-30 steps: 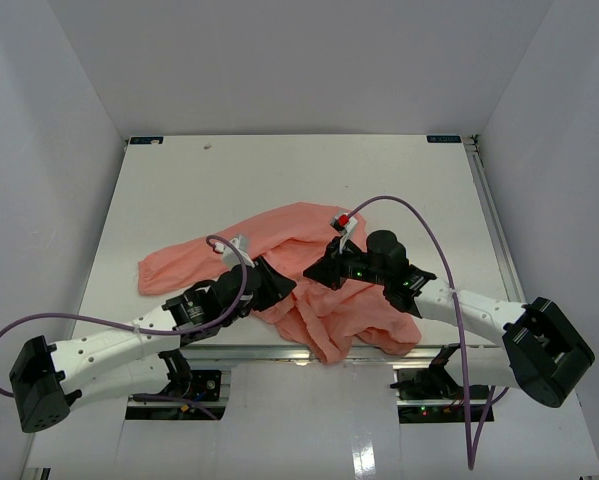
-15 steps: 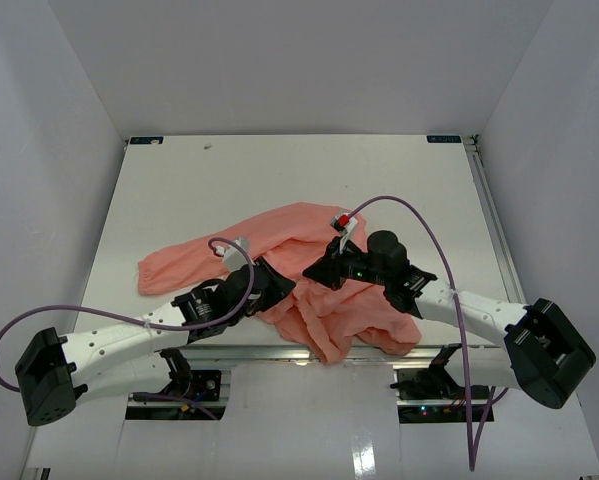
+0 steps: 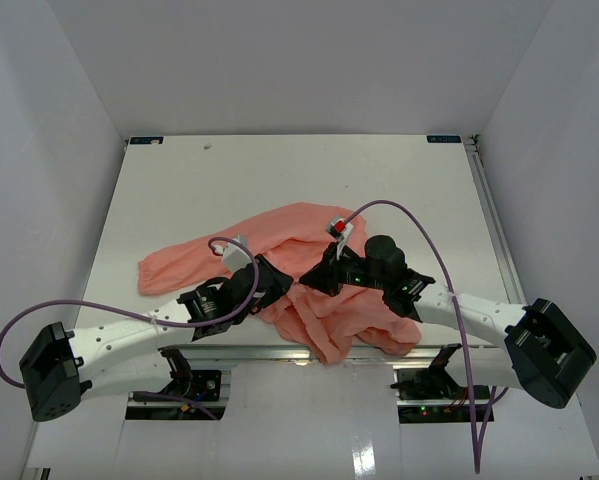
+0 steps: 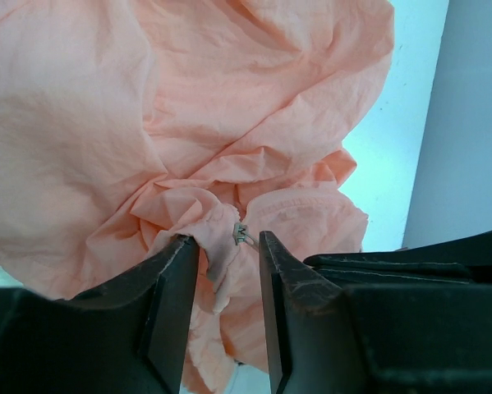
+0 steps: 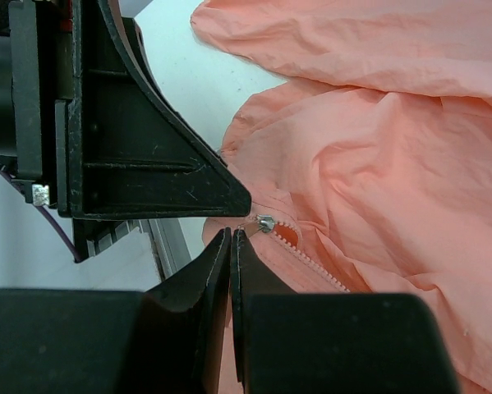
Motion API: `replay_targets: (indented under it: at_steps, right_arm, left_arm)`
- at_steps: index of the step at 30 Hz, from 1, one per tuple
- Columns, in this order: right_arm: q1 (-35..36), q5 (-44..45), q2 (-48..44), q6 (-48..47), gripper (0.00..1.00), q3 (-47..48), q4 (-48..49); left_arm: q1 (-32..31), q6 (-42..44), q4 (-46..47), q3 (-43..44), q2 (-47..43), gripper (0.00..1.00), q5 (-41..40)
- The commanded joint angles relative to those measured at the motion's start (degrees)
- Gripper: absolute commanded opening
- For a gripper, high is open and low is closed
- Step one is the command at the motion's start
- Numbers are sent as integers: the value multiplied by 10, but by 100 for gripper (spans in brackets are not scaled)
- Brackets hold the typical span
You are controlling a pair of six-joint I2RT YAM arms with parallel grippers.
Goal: Zip up the jacket
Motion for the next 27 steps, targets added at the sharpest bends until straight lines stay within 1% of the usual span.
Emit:
replay_targets:
  at_steps: [1,3,5,7,10,12,14,18,21,24,27]
  right_arm:
    - [7,-7,1,0,8,1,33]
    - [8,-6,0,0,8,1,33]
    - [10,-5,0,0,8,1,33]
    - [11,-3,1,-2,8,1,33]
    - [12,-5,2,0,8,-1,39]
    - [13,-4,3,1,8,-2,41]
    - [14,-2,3,1,8,-4,43]
    - [14,41,0,-2,8,-13,38]
    - [10,85,3,-5,8,-19,31]
    - [-9,101,20,3,8,-27,27]
    - [-24,119,32,7,8,-31,27]
  left_arm:
    - [-1,-3,3,15,-7,46,-15]
    - [-1,-5,4,15,-8,44,-14]
    - [-1,-5,5,14,-7,36,-12]
    - [-1,-5,8,13,-5,32,-11]
    - [-1,-1,27,3,3,32,-5]
    - [-1,5,52,-3,7,27,1]
    - [-1,26,91,-16,4,0,16]
    - [-1,46,106,-40,-36,0,10]
    - [-1,64,86,-57,-100,0,-17]
    - [-1,88,64,-79,-177,0,-30]
    - [0,91,40,-93,-231,0,-33]
